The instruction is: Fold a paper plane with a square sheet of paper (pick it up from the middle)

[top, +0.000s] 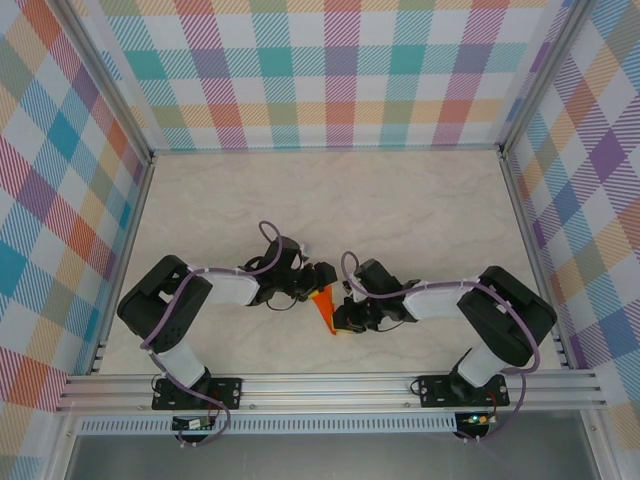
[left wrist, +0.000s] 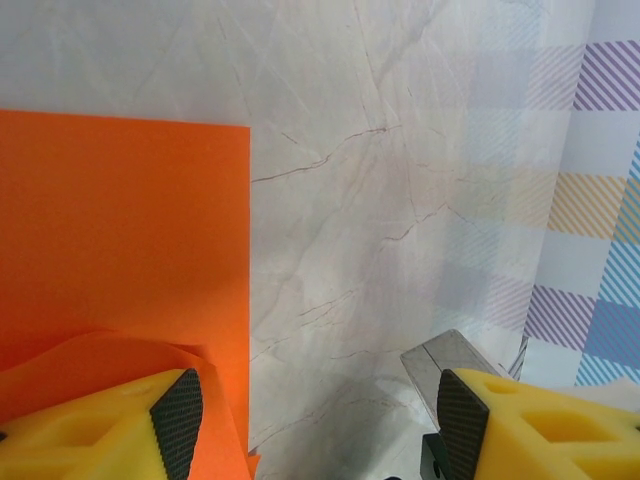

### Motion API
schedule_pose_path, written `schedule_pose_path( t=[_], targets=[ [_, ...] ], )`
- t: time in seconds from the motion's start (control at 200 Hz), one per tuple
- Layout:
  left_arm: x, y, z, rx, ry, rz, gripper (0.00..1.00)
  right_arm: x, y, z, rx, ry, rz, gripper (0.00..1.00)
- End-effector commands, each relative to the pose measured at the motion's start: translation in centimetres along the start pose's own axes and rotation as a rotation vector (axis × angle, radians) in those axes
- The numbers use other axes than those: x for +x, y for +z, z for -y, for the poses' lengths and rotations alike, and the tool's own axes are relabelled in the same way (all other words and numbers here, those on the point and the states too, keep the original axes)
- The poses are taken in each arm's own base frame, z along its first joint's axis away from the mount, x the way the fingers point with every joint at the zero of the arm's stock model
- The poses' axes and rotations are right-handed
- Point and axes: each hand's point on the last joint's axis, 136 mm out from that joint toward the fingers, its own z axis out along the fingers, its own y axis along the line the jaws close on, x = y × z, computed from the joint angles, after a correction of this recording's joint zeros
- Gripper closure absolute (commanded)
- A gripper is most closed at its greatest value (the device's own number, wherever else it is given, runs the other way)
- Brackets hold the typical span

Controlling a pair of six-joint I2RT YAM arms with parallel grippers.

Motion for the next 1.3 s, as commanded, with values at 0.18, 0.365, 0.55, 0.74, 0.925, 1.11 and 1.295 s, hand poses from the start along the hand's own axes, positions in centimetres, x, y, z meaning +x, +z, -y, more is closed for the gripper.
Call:
schedule_pose_path(
  t=[0.18,0.365,0.55,0.74,0.925,1.11,1.295],
  targets=[
    [1.0,-0.5,-3.2,-0.121,-0.056,0.004,0.34,0.1,-2.6,1.1,0.192,-0.115,0.097,0.65],
    [1.0,-0.7,-3.4,-0.129,-0.075,0.014,0.34,-1.3,-5.3,-0.2,0.259,-0.202,0.278,0.55],
    [0.9,-0.9,-2.9,-0.108,-0.068,0.024,0.34,-1.2,-3.9,-1.6,0.134,-0.068,0.258,0.56],
    [0.9,-1.1,-3.1,-0.108,-0.077,0.038,0.34,-2.1,-3.1,-2.2,0.071,0.024,0.294,0.57],
    [0.8,-1.0,-3.1,-0.1,-0.081,0.044,0.34,-1.4,-1.1,-2.8,0.069,-0.004,0.183,0.53],
    [0.8,-1.0,-3.1,-0.101,-0.081,0.043,0.34,-0.8,0.1,-3.2,0.145,-0.103,0.129,0.6],
    [0.7,-1.0,-3.0,-0.105,-0.081,0.043,0.34,-0.1,0.7,-1.7,0.247,-0.157,0.099,0.67]
  ],
)
